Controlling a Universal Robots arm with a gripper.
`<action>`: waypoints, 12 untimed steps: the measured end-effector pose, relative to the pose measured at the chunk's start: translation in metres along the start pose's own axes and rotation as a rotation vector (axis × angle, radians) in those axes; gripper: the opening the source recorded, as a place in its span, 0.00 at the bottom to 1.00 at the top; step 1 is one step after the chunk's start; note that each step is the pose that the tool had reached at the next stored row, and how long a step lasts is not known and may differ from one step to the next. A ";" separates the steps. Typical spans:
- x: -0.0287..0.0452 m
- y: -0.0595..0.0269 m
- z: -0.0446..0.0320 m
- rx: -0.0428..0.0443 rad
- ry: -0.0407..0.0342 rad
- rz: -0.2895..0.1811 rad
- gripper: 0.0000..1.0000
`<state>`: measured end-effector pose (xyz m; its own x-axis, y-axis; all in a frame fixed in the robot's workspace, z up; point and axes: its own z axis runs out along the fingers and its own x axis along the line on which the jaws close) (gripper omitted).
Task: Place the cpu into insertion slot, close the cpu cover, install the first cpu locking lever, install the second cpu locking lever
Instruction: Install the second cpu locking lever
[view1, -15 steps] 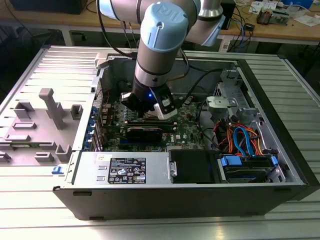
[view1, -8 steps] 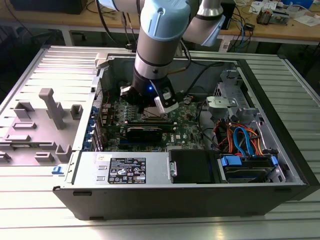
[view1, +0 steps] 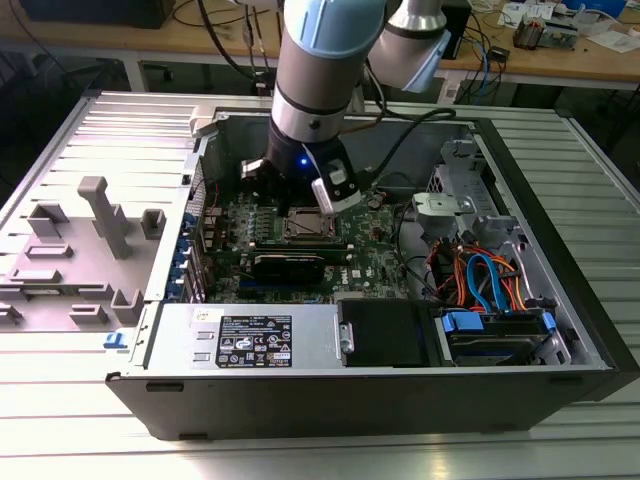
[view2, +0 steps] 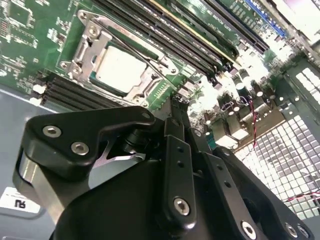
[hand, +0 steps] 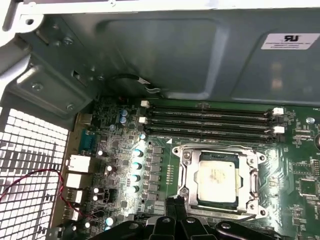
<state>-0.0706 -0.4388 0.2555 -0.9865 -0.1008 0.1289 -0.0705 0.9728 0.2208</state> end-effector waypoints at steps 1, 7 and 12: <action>-0.0038 -0.0001 -0.0006 0.0027 0.0047 0.001 0.11; -0.0223 -0.0009 -0.0054 0.0049 0.0900 0.021 0.11; -0.0397 -0.0021 -0.0079 0.0041 0.1612 0.037 0.11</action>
<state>-0.0302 -0.4385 0.2575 -0.9520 -0.0970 0.2904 -0.0358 0.9772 0.2092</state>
